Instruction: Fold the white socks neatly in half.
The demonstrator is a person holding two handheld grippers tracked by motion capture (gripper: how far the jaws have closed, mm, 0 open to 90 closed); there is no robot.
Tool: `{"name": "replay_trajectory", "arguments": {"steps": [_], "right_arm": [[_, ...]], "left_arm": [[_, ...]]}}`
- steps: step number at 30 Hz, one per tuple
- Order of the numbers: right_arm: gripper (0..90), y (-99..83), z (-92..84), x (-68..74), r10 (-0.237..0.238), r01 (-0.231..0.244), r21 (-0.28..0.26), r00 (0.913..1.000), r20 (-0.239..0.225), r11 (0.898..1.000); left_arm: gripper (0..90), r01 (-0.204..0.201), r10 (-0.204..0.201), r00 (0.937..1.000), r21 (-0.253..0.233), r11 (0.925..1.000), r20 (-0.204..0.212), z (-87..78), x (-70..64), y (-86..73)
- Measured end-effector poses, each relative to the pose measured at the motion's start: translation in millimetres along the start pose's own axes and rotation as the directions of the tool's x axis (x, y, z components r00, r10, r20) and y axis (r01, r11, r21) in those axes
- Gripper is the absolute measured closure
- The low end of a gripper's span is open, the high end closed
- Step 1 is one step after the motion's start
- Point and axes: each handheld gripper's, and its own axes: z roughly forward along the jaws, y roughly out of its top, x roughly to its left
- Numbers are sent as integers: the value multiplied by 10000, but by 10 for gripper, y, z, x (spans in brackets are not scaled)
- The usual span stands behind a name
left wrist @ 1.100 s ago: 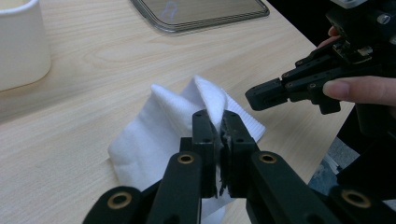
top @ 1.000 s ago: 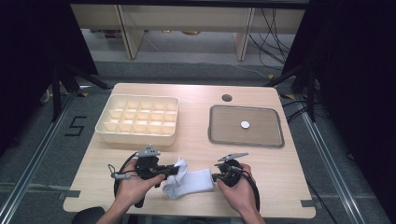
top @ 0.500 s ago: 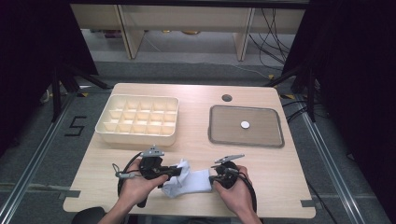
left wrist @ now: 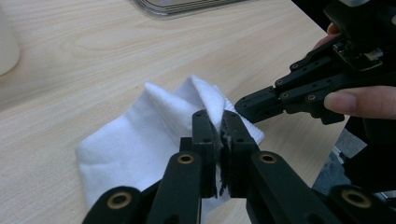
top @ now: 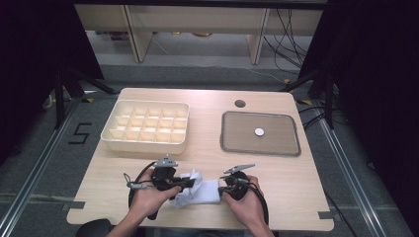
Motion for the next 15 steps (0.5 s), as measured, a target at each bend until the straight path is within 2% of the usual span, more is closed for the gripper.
{"name": "replay_trajectory", "arguments": {"steps": [4, 7, 9, 10, 13, 14, 15], "right_arm": [[900, 9, 2, 4, 109, -108, 182, 9999, -67, 9998], [900, 7, 13, 17, 1, -1, 1, 10000, -46, 10000], [900, 7, 12, 23, 94, -93, 86, 9999, -137, 9999], [900, 7, 18, 15, -25, 25, 24, 9999, -165, 10000], [900, 9, 25, 23, 100, -100, 126, 9999, 11, 9999], [900, 3, 30, 29, 79, -79, -6, 10000, -16, 10000], [900, 6, 31, 28, 73, -73, 106, 10000, -52, 9999]], "left_arm": [[853, -82, 81, 10000, 104, 9999, 40, 15, 1, -3], [852, -85, 85, 10000, 94, 9999, 28, 32, -6, -5], [853, -98, 97, 9999, 120, 9999, 32, 34, -6, -6], [853, -115, 115, 9999, 120, 9999, 13, 36, -5, -6], [853, -122, 122, 9999, 134, 9998, -35, 36, -1, -4], [853, -97, 97, 9999, 110, 9999, -45, 41, -3, -5], [853, -138, 137, 9999, 190, 9997, 28, 41, 6, -4]]}}
